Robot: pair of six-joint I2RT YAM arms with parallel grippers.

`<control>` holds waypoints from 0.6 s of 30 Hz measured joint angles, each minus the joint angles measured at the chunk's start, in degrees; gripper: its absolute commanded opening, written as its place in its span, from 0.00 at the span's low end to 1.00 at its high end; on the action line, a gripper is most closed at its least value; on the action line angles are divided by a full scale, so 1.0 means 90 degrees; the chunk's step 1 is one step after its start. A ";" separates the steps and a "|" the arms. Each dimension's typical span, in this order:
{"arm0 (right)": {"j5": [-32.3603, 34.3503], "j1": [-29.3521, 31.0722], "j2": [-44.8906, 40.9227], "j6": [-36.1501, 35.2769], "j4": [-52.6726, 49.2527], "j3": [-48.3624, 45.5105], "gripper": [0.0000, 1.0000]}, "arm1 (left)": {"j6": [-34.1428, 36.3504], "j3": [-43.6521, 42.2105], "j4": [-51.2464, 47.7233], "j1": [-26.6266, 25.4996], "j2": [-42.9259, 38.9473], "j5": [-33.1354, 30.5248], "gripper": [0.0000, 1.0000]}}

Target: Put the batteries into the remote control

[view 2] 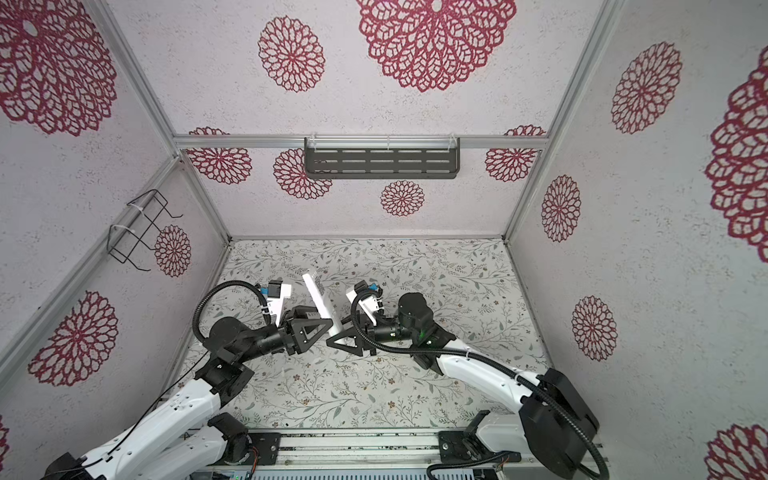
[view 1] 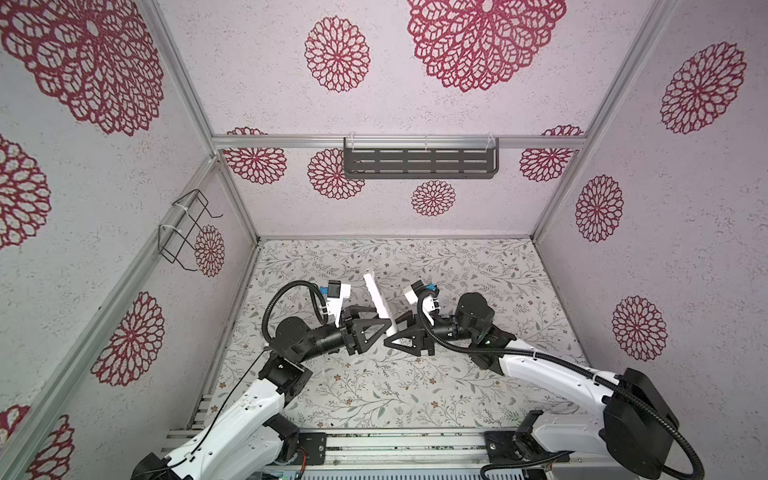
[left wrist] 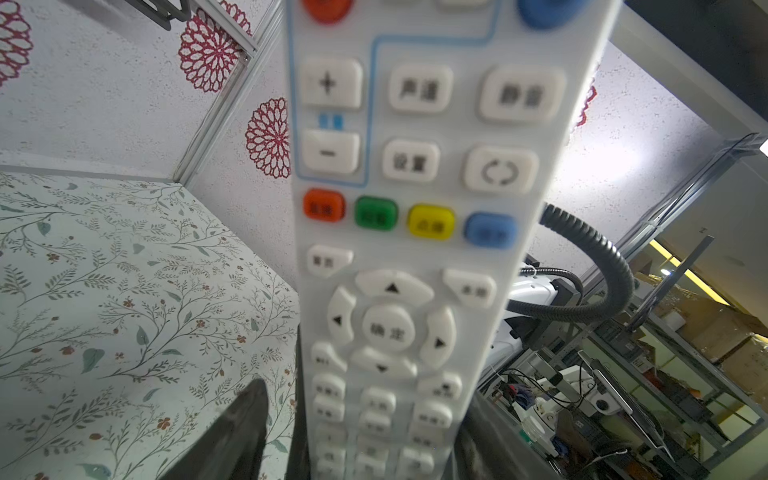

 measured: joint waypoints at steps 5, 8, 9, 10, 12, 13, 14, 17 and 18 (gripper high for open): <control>-0.0019 0.0000 0.0005 0.0007 0.0015 0.0000 0.06 | -0.0051 0.0070 0.0104 -0.0053 0.0100 0.0002 0.62; -0.0027 0.0000 0.0024 0.0015 0.0041 0.0000 0.06 | -0.0083 0.0070 0.0170 -0.0066 0.0100 0.0007 0.54; -0.0036 -0.0002 0.0034 0.0022 0.0044 0.0000 0.06 | -0.0075 0.0070 0.0187 -0.0066 0.0100 0.0010 0.51; -0.0041 -0.0005 0.0036 0.0039 0.0049 0.0000 0.06 | -0.0095 0.0070 0.0187 -0.0066 0.0100 0.0005 0.48; -0.0039 -0.0010 0.0036 0.0058 0.0051 0.0000 0.06 | -0.0046 0.0070 0.0197 -0.0068 0.0100 0.0000 0.41; -0.0039 -0.0012 0.0036 0.0063 0.0056 0.0000 0.06 | -0.0063 0.0070 0.0199 -0.0070 0.0100 -0.0007 0.38; -0.0041 -0.0012 0.0036 0.0068 0.0061 0.0000 0.06 | -0.0068 0.0070 0.0202 -0.0070 0.0100 -0.0007 0.34; -0.0041 -0.0012 0.0036 0.0068 0.0063 0.0000 0.07 | -0.0068 0.0070 0.0202 -0.0080 0.0100 -0.0017 0.28; -0.0041 -0.0012 0.0036 0.0068 0.0063 0.0000 0.07 | -0.0068 0.0070 0.0202 -0.0083 0.0100 -0.0019 0.26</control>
